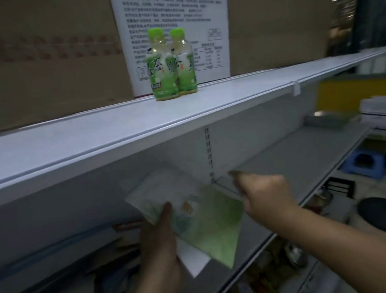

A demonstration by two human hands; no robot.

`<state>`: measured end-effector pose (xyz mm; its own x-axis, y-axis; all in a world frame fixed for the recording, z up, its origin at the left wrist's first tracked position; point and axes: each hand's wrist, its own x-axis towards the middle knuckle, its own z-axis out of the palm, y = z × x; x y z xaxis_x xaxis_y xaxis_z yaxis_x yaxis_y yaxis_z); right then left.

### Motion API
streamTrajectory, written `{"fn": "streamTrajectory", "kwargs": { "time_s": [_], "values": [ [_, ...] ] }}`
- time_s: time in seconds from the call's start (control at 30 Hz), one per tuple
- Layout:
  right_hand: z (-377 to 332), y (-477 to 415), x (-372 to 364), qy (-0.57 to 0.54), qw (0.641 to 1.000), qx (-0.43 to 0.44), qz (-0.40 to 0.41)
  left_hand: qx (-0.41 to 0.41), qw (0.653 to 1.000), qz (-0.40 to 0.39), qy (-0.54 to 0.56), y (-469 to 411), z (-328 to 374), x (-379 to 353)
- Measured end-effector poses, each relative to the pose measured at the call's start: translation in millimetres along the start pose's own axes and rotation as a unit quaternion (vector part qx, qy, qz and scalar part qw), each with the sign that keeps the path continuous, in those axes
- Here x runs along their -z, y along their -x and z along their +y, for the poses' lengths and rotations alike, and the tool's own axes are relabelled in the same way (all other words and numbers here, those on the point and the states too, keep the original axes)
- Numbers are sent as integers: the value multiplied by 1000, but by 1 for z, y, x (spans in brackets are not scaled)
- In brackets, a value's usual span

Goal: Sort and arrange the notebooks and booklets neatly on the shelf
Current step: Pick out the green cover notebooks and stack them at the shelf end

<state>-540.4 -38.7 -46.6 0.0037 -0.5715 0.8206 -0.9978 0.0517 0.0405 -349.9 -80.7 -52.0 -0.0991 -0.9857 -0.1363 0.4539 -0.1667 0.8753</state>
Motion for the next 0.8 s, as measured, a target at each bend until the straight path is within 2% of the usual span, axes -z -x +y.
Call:
{"fn": "streamTrajectory", "kwargs": {
  "time_s": [0.07, 0.17, 0.27, 0.43, 0.47, 0.57, 0.6, 0.63, 0.7, 0.73, 0.77, 0.8],
  "values": [
    [-18, 19, 8, 22, 998, 47, -47, 18, 999, -47, -1, 5, -16, -17],
    [-22, 48, 11, 35, 989, 35, -140, 56, 995, -80, -12, 7, -36, -33],
    [-10, 69, 19, 10, 988, 11, -155, 115, 985, -129, -5, 5, -60, -46],
    [10, 105, 47, -62, 969, 28, -237, 224, 957, -182, -23, 12, -102, -69],
    [23, 106, 52, -103, 963, -13, -249, 257, 945, -201, -18, 15, -104, -75],
    [92, 109, 47, -145, 927, -247, -242, 298, 916, -264, -45, 10, -111, -98],
    [116, 108, 45, -153, 896, -329, -254, 299, 912, -275, -58, 7, -116, -108],
    [140, 106, 44, -204, 847, -413, -264, 301, 906, -289, -73, 4, -120, -120],
    [183, 105, 42, -368, 714, -530, -272, 308, 895, -311, -83, 4, -132, -148],
    [202, 108, 40, -434, 659, -545, -283, 311, 890, -323, -84, 4, -139, -164],
    [219, 111, 39, -464, 632, -546, -295, 311, 889, -323, -93, 4, -150, -181],
    [237, 114, 37, -479, 621, -548, -291, 313, 889, -321, -93, 3, -162, -201]
  ]
}}
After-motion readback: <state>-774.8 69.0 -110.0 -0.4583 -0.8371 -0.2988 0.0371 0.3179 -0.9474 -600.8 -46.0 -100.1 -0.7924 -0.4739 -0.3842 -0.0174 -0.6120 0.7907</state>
